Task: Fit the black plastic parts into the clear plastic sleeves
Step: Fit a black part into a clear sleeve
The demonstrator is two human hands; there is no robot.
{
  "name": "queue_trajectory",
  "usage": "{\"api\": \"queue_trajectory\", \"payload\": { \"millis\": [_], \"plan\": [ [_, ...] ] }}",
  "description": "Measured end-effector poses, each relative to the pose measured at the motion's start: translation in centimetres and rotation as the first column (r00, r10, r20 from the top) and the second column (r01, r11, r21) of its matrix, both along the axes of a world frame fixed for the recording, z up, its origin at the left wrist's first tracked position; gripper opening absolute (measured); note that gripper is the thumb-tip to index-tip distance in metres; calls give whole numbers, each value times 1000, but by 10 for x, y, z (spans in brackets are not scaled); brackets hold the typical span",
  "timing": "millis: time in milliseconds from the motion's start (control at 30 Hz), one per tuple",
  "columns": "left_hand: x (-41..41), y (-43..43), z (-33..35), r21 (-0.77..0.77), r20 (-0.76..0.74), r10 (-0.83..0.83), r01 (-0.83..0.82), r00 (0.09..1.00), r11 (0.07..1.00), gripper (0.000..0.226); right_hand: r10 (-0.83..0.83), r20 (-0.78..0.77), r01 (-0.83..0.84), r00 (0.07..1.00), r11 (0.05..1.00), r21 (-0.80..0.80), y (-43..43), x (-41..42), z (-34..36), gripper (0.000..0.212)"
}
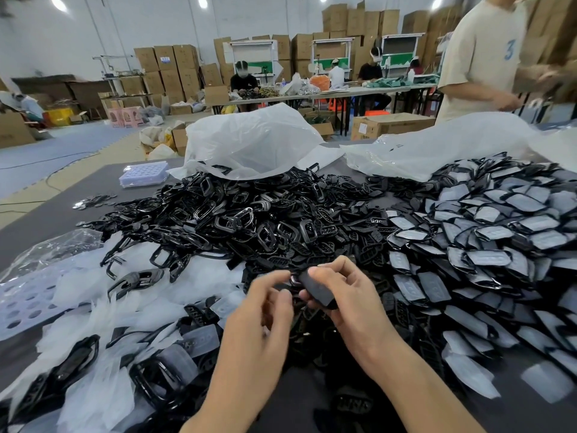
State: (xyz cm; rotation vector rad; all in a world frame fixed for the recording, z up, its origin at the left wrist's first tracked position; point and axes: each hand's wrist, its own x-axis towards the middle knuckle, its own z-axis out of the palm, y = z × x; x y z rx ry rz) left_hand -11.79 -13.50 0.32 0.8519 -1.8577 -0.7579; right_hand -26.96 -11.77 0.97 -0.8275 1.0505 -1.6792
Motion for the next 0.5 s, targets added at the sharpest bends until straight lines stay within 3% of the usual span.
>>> {"api": "queue_trajectory", "payload": {
  "millis": [67,133,233,333,400,500],
  "plan": [
    [-1,-5,1,143,-88,15,-3,996,990,19,102,-36,-103,994,994,-32,1,8,-1,24],
    [-1,-8,2,159,-71,21,-10,997,987,17,139,-113,-147,984,987,-62,1,13,-2,7],
    [5,-15,-2,148,-43,84,-77,996,986,17,75,-390,-91,918,996,-23,3,7,-6,21],
    [7,-18,-2,133,-25,106,-101,994,986,22,41,-665,-36,746,999,22,7,1,-9,28],
    [6,-17,-1,93,-6,96,-95,995,991,28,33,-710,-19,704,999,27,9,0,-9,28],
    [7,-15,1,33,0,87,-87,996,996,30,66,-679,-51,732,998,42,9,-4,-6,27]
  ]
}}
